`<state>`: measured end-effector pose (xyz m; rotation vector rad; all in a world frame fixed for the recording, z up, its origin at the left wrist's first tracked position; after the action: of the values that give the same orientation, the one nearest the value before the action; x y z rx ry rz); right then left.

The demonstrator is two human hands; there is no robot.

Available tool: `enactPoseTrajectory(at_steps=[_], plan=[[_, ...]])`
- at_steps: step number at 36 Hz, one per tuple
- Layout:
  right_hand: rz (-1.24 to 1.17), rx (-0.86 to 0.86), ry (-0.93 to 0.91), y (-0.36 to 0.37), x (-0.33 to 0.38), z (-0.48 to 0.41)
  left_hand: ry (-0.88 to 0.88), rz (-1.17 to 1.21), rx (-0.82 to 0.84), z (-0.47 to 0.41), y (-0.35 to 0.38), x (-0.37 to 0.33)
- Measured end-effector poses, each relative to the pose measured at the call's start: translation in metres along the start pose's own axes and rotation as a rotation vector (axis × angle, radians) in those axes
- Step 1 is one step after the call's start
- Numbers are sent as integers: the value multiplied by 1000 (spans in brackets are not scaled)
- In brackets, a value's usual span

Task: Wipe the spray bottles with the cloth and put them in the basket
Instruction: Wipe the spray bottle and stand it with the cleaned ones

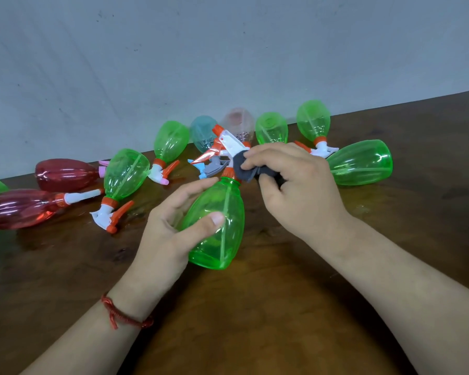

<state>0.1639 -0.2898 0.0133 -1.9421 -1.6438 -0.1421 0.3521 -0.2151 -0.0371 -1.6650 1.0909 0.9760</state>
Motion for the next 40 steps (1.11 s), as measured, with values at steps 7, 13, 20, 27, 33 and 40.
enactPoseTrajectory(at_steps=[7,13,20,27,33,40], plan=[[-315,-212,218,-15,-13,3,-7,34,33,-2,-1,-1],[-222,-85,119,-6,-5,2,9,-59,84,0,4,-1],[-237,30,127,7,-9,5,8,16,4,0,0,-4],[-580,-56,482,7,-38,6,1,7,9,-2,-14,-1],[-939,-365,638,-11,-48,3,-4,11,99,0,-10,2],[-713,-50,586,11,-29,6,-18,-12,149,0,0,5]])
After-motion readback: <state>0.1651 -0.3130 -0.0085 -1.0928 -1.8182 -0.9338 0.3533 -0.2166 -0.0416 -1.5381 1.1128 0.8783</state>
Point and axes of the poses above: each hand's wrist, its own z-axis away from the middle knuckle, its own y-axis out of the palm, x = y × z, the point moved 7 cm from there along -z, towards the middle knuckle, and after that the axes turned 11 degrees about -z, right-handed, at the moved point
